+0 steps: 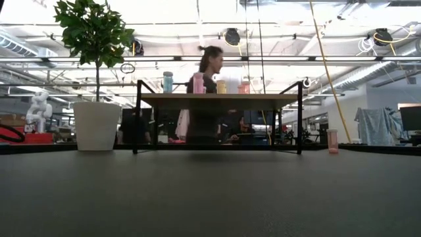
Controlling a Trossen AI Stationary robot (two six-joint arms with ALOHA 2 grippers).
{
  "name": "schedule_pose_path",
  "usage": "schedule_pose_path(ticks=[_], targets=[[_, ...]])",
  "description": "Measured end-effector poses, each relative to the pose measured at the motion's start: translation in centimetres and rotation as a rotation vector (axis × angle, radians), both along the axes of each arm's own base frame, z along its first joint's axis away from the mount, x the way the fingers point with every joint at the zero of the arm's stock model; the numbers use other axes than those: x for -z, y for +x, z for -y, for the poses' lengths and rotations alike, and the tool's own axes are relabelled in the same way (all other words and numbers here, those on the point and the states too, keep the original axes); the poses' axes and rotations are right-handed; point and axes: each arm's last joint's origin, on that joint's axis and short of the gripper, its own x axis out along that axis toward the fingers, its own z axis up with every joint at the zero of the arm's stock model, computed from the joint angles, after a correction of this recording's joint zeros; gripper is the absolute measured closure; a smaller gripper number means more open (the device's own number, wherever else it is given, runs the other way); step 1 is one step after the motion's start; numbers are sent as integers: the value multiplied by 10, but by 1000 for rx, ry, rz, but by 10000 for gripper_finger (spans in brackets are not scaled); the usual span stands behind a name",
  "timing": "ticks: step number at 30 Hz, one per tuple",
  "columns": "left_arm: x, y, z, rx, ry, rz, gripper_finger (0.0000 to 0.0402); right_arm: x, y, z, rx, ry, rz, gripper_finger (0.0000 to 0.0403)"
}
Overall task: Pick and place medicine bottles onto shelf by color
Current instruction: Put the yellow pill bottle on the shelf aligned with the other yellow pill bottles
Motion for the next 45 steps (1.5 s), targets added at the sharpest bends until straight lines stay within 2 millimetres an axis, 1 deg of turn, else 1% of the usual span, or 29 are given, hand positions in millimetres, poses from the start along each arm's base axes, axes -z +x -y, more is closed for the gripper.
schedule_pose_path(ticks=[4,11,14,17,20,25,29,33,36,39,45], targets=[[0,0,0,-2,-4,-1,124,-1,0,-1,-34,-8,24,230],[-1,1,0,-2,-11,15,124,-4,9,-1,-39,11,68,292],[-2,1,0,-1,-9,17,124,-5,13,-1,-27,25,78,312],[-2,1,0,-10,-5,20,124,-8,19,-1,-6,57,99,315],[-2,1,-1,-12,6,22,124,-8,29,4,56,63,97,303],[-2,4,-7,-12,46,25,124,-9,56,24,163,-22,163,296],[-2,7,-15,-32,46,25,124,-9,83,50,260,-106,196,299],[-2,8,-18,-38,48,24,124,-9,101,75,349,-158,197,298],[-2,8,-18,-37,50,24,124,-8,108,88,364,-193,183,298],[-1,8,-18,-36,52,19,124,-7,113,96,362,-213,180,297],[-1,7,-18,-33,60,14,124,-7,116,102,358,-216,173,297]])
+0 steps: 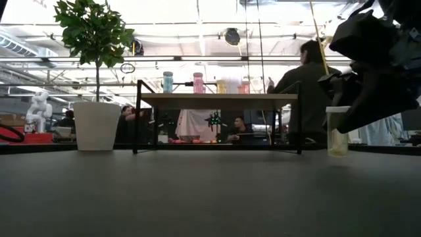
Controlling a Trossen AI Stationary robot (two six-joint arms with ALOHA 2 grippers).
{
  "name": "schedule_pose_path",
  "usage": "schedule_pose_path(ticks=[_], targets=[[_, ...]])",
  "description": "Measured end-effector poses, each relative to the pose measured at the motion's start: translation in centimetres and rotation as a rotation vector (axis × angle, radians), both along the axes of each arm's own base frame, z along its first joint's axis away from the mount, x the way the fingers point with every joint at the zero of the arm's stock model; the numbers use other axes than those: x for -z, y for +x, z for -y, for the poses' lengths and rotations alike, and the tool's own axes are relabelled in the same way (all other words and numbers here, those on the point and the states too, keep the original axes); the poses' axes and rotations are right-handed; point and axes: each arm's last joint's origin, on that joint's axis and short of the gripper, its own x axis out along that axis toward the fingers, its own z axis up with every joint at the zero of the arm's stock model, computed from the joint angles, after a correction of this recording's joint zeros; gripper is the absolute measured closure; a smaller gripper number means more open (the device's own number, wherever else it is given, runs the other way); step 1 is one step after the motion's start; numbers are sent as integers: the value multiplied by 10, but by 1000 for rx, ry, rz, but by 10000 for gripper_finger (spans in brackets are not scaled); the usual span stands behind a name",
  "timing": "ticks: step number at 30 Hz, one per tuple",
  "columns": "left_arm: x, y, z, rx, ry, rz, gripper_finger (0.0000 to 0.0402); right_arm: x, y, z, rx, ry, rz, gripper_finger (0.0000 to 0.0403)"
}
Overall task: Pick and place medicine bottles onto shelf by color
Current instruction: Put the yellow pill bottle on the shelf aligned with the other yellow pill bottles
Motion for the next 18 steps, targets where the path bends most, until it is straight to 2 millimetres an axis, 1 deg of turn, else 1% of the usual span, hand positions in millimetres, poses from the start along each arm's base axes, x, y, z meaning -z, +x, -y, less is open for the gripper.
schedule_pose_path(ticks=[4,9,13,18], targets=[[1,0,0,11,27,-7,124,0,0,1,4,1,0,290],[2,-1,-1,14,40,-21,124,1,0,2,11,2,4,256],[2,-1,-1,18,48,-20,124,12,-6,11,45,-5,-33,226],[2,-1,-1,18,48,-20,124,21,-12,16,65,37,-48,206]])
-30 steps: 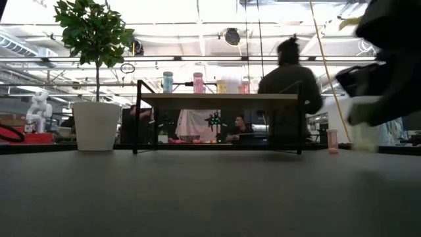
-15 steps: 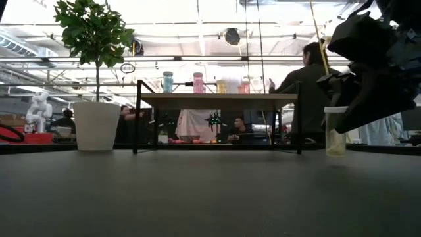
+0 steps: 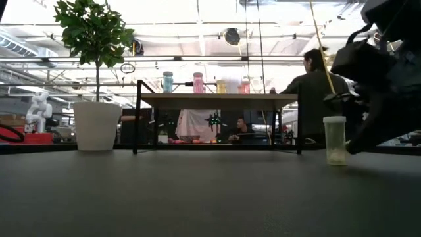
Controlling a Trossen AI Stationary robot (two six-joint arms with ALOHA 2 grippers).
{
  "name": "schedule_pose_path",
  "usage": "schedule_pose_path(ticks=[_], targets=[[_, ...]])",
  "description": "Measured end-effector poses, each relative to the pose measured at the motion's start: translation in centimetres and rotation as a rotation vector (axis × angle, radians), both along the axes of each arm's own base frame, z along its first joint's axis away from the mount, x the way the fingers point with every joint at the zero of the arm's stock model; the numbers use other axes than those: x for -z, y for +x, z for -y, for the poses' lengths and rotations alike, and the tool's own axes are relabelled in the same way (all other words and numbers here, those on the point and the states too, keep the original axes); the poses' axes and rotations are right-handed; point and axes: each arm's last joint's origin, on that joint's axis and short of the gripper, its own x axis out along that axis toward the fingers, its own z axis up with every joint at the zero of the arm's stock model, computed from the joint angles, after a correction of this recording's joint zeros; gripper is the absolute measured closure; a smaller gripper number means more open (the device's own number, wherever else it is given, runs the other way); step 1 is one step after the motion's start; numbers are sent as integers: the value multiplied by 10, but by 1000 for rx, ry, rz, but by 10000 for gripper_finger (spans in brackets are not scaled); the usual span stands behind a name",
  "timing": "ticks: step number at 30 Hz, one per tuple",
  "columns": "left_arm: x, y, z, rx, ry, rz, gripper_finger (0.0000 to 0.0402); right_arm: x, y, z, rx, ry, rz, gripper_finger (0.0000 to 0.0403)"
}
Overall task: Pick and place medicine bottles onto shelf by color
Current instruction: Put the yellow pill bottle on the shelf aligned with the other yellow pill bottles
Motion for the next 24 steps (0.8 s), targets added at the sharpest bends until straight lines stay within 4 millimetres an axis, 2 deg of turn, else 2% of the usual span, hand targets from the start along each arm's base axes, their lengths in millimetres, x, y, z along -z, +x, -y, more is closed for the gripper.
schedule_pose_path(ticks=[4,10,17,24], targets=[[0,0,0,0,-1,0,124,3,-2,1,-7,29,76,203],[1,0,-2,1,30,-14,124,11,-9,7,10,40,101,211],[4,6,-24,-64,88,-40,124,15,-15,9,-23,36,162,233],[4,10,-40,-99,89,-42,124,16,-15,15,-17,38,180,234]])
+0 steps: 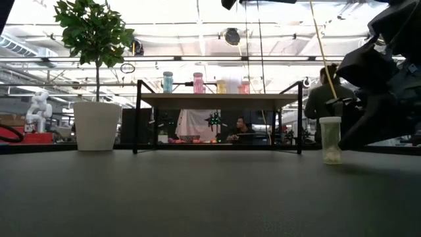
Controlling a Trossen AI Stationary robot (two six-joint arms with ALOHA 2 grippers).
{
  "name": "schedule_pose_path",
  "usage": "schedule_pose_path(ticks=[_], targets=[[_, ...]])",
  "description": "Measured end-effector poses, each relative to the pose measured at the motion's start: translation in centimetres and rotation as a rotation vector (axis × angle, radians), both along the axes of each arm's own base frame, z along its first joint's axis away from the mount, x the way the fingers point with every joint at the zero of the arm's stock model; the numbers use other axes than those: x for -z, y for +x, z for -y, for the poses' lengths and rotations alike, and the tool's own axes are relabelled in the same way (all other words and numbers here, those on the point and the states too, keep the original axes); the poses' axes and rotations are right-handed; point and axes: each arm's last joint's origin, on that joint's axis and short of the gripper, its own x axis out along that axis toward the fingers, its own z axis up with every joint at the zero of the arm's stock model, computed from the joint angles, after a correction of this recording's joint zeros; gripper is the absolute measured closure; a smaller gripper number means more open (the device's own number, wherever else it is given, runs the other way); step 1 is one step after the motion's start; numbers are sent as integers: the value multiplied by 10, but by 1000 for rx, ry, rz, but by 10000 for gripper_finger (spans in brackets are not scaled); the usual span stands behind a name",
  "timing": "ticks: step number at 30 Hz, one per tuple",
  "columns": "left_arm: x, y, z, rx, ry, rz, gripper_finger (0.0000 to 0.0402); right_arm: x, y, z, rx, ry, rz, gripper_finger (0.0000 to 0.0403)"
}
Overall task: Pick and place medicine bottles onto shelf by color
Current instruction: Put the yellow pill bottle on the shelf aligned with the other yellow pill bottles
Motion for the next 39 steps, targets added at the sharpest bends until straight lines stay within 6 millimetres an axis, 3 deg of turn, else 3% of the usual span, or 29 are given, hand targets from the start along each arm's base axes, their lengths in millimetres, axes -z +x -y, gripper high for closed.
schedule_pose_path(ticks=[10,16,21,28,39], targets=[[0,1,-4,-31,-30,8,124,0,0,2,48,58,-10,227],[0,-1,4,-33,-56,12,124,7,-7,-2,143,167,-101,178],[0,-2,6,-67,-53,17,124,7,-8,-3,151,88,-79,153],[0,-1,1,-90,-66,21,124,12,-11,-6,160,108,-129,151],[0,-1,1,-92,-63,21,124,19,-10,-11,125,59,-42,151]])
